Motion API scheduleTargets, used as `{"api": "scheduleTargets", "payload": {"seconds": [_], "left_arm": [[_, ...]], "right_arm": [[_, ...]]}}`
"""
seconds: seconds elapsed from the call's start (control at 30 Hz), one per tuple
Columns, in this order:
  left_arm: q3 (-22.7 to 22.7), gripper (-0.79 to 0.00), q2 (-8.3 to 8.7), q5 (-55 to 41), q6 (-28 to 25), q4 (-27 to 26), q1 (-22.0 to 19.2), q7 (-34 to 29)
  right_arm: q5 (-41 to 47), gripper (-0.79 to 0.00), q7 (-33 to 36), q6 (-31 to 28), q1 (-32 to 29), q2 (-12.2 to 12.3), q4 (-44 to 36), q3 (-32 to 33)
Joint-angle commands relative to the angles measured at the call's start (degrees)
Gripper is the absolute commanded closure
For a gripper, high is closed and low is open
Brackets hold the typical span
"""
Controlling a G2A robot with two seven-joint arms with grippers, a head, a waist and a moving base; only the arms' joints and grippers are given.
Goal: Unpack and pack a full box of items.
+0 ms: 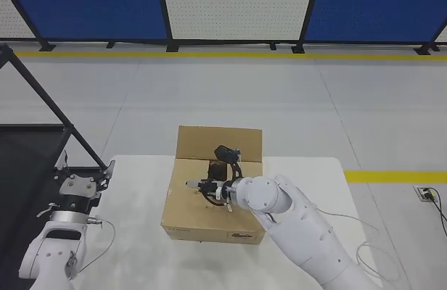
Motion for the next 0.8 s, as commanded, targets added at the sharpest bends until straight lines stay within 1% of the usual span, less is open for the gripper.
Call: {"api": "scheduleTargets", "payload": {"seconds": [0.0, 0.17, 0.4, 0.57, 0.67, 0.77], "left_arm": [[0.08, -0.785, 0.04, 0.18, -0.14, 0.23, -0.12, 0.21], [0.15, -0.785, 0.31, 1.22, 1.11, 0.55, -0.92, 0.93], [0.72, -0.785, 0.71, 2.94, 2.73, 1.48, -3.40, 1.39], [1.80, -0.785, 1.18, 6.29, 5.74, 2.63, -4.43, 0.75], [2.46, -0.785, 1.29, 7.09, 6.24, 3.26, -4.64, 0.59], [2.67, -0.785, 1.25, 7.05, 5.73, 3.80, -4.65, 2.15]], "right_arm": [[-0.39, -0.785, 0.40, -0.11, -0.37, 0.19, -0.47, 0.53], [-0.32, -0.785, 1.27, -0.55, -1.71, 0.63, -2.18, 2.12], [-1.05, -0.785, 7.60, -2.73, -3.59, 2.04, -4.95, 5.04], [-0.57, -0.785, 11.14, -4.69, -5.95, 3.22, -8.14, 7.95], [-0.54, -0.785, 11.20, -4.74, -6.92, 3.53, -9.42, 8.73], [1.22, -0.785, 8.54, -4.49, -7.91, 3.51, -10.23, 9.78]]}}
